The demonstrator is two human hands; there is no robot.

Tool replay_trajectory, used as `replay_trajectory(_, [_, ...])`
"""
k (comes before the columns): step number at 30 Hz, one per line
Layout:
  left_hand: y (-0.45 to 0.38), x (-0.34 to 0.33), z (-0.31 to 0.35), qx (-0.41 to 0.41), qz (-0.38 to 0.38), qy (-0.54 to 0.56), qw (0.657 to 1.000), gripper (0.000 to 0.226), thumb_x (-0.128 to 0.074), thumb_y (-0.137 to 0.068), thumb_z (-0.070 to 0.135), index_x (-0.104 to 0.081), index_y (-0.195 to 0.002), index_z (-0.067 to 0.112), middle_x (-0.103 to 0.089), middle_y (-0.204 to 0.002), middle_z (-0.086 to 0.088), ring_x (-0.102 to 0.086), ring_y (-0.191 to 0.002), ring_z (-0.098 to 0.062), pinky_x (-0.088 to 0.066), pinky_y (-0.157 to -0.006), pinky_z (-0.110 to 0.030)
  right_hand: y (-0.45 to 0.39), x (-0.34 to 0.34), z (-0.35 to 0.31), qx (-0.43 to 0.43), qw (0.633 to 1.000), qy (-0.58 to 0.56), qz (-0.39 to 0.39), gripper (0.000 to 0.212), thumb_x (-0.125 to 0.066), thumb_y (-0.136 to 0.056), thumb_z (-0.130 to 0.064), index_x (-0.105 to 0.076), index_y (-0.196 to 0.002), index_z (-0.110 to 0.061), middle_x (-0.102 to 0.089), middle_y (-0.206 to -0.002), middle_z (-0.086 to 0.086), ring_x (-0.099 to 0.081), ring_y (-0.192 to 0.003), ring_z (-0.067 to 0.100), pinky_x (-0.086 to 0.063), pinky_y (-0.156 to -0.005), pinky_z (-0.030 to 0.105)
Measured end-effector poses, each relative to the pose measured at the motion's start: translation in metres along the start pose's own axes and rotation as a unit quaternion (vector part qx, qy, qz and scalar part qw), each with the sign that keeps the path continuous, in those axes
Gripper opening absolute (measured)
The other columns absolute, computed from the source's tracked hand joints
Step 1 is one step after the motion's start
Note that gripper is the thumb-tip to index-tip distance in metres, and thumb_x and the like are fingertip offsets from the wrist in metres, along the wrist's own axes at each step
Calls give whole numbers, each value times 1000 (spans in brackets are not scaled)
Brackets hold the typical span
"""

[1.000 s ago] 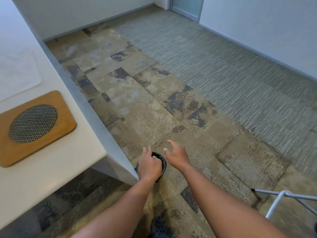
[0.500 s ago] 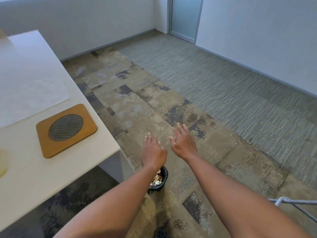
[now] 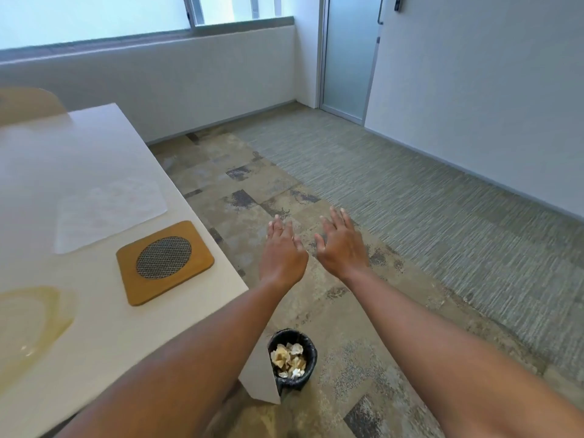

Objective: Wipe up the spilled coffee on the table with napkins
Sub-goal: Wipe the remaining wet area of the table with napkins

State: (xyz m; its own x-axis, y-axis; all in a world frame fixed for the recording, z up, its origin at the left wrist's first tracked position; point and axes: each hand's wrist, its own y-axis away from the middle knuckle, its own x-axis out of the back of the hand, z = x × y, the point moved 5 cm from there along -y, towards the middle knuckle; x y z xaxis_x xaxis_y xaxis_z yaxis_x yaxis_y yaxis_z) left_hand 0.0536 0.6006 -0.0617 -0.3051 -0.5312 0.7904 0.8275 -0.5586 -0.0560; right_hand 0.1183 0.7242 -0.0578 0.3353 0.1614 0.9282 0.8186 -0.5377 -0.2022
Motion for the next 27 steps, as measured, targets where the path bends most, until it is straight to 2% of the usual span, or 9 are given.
replay_trajectory(11, [-12, 110, -46, -14, 113, -24, 993, 52, -31, -104, 27, -33, -155, 17, -15, -167, 1, -10, -153, -14, -25, -118, -39, -34, 18, -101, 74, 997, -3, 37, 53, -41, -98, -40, -42, -145, -16, -24, -160, 8, -13, -149, 27, -27, -112, 49])
replay_trajectory(15, [-13, 154, -70, -10, 150, -36, 988, 51, -35, -103, 25, -38, -153, 15, -22, -165, -1, -18, -152, -18, -25, -117, -36, -41, 16, -146, 93, 995, -9, 43, 54, -42, -97, -40, -41, -145, -15, -26, -159, 8, -15, -148, 27, -26, -113, 49])
replay_trajectory(27, [-18, 270, -150, 16, 206, -89, 974, 49, -39, -105, 27, -40, -152, 16, -30, -162, -4, -30, -148, -25, -31, -117, -42, -66, -6, -283, 147, 988, -26, 40, 54, -44, -97, -41, -40, -145, -16, -28, -158, 7, -17, -148, 28, -30, -111, 51])
